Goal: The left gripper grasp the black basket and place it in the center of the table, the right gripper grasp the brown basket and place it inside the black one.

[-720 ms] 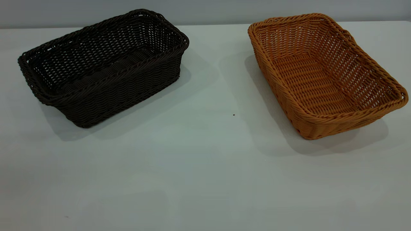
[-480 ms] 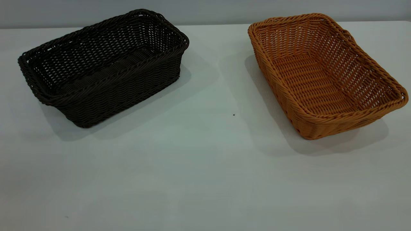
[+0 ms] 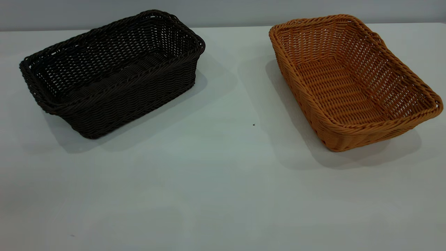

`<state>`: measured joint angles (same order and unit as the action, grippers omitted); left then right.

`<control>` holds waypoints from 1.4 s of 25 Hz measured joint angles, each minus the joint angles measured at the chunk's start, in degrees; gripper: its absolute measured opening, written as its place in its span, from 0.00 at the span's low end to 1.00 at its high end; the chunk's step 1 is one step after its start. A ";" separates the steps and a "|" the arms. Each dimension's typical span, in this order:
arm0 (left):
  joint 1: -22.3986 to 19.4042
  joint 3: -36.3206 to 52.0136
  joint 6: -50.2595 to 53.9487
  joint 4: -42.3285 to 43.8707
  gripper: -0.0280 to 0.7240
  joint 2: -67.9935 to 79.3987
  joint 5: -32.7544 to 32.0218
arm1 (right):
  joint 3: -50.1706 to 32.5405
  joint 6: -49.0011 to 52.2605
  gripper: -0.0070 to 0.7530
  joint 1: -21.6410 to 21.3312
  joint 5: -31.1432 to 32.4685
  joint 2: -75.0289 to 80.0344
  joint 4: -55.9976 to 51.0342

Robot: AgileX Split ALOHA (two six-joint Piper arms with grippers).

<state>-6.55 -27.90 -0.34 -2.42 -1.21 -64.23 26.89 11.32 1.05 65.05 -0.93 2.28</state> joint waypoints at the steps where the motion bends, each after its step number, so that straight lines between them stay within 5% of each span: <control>1: 0.00 0.00 0.00 0.00 0.77 0.00 0.00 | 0.00 0.00 0.76 0.00 0.00 0.00 0.00; 26: 0.00 0.00 0.34 0.00 0.77 0.00 0.06 | 0.11 -2.94 0.72 0.00 -0.57 0.00 -2.69; 35: 0.00 -5.67 0.34 0.00 0.77 17.82 8.80 | 1.48 -16.16 0.74 0.00 -18.68 20.14 -5.13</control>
<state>-6.55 -33.56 0.00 -2.42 16.61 -55.43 28.37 -4.84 1.05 46.37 19.21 -2.86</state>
